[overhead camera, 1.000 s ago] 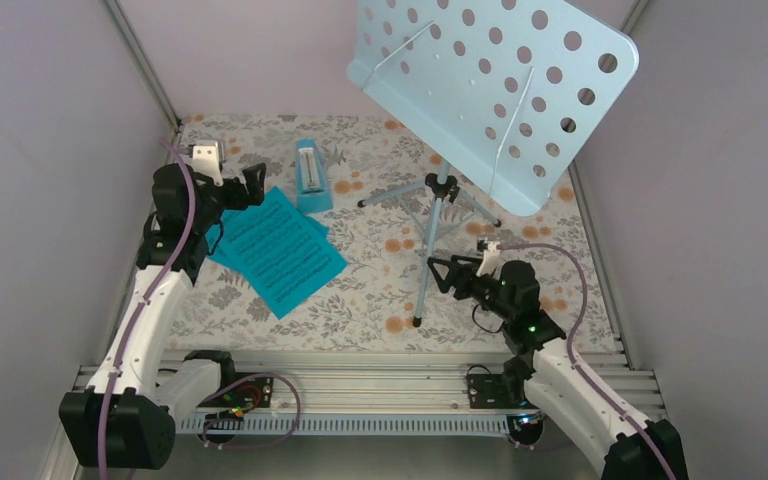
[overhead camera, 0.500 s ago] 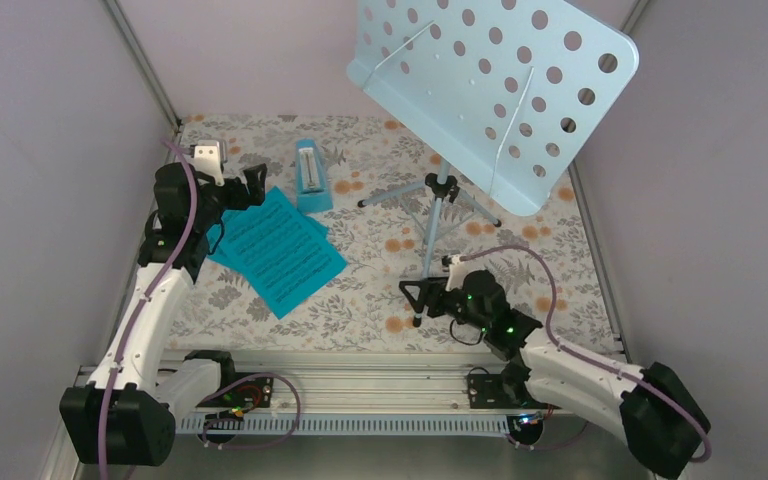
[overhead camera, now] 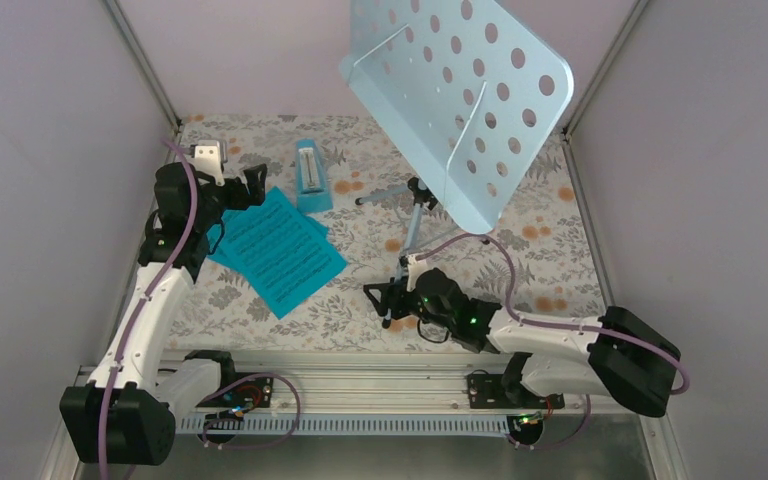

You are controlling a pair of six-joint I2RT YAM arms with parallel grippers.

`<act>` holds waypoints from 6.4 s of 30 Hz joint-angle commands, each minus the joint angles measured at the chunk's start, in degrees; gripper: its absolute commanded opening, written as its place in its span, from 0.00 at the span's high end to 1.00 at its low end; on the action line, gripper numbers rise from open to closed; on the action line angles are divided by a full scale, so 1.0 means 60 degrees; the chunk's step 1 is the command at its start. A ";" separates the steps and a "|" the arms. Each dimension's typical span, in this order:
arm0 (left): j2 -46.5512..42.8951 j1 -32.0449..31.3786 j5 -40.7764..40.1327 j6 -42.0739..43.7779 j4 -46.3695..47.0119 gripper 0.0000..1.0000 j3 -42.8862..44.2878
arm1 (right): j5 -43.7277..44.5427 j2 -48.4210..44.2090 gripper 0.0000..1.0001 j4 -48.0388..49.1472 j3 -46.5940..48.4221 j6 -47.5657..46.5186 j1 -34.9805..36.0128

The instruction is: Pack up the instrument practice props

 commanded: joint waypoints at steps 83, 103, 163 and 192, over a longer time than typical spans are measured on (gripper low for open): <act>0.0027 -0.0138 0.0865 0.0305 0.0334 0.00 0.0077 | 0.1072 -0.3080 0.46 -0.2883 0.2991 -0.6297 -0.4384; 0.3255 -0.6345 0.3195 -0.1008 0.4048 0.14 0.0080 | -1.1442 0.0028 0.40 0.0559 0.6032 -0.3334 -0.8972; 0.4467 -0.7041 0.2902 -0.0867 0.6693 0.98 0.0949 | -1.0832 0.0415 0.96 -0.0042 0.6579 -0.4624 -0.7061; 0.3136 -0.7484 0.2107 -0.1356 0.8611 0.98 0.0342 | -0.9221 -0.1093 0.96 0.0932 0.5017 -0.3502 -0.6243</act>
